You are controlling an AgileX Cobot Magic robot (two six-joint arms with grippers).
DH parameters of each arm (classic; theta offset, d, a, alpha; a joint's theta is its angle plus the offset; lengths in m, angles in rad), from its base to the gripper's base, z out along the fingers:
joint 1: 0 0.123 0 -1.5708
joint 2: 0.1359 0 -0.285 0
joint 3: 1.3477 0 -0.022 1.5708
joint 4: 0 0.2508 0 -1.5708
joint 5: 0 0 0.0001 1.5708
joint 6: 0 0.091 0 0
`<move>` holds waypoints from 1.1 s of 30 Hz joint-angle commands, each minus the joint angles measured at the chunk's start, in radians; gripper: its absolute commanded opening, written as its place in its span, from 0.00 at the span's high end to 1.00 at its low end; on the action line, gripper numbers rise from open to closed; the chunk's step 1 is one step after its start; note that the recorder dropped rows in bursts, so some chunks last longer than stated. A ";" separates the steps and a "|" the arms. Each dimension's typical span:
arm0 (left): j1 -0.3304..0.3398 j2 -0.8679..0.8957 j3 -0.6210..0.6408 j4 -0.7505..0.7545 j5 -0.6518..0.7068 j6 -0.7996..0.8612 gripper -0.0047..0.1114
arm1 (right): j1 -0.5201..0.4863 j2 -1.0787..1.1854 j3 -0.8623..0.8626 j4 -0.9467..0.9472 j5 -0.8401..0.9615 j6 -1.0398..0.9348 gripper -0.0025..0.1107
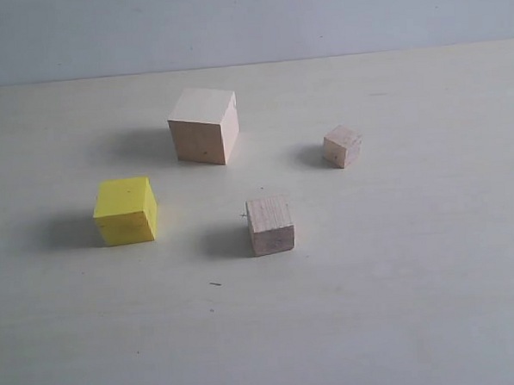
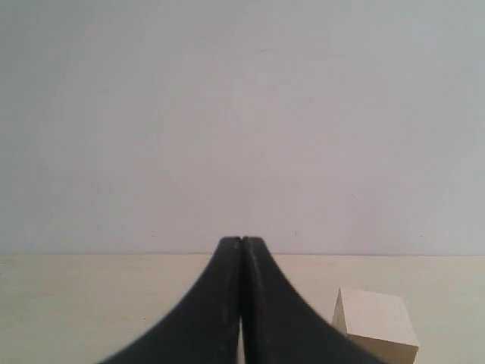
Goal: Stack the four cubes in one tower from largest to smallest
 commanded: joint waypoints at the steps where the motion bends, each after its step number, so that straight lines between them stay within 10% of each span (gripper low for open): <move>1: -0.015 0.112 -0.086 0.004 0.036 -0.040 0.96 | -0.006 0.289 -0.173 -0.598 -0.240 0.383 0.98; 5: -0.068 0.173 -0.156 0.004 0.168 -0.067 0.96 | -0.006 0.493 -0.334 -1.169 -0.416 0.882 0.98; 15: -0.250 0.269 -0.344 0.004 0.387 -0.032 0.96 | -0.006 0.874 -0.424 -1.187 -0.646 1.076 0.98; 27: -0.260 0.221 -0.356 0.002 0.400 -0.186 0.96 | -0.006 0.967 -0.424 -0.845 -0.690 1.095 0.98; 33: -0.260 0.222 -0.356 0.002 0.402 -0.255 0.96 | -0.006 0.967 -0.437 -0.567 -0.692 0.724 0.98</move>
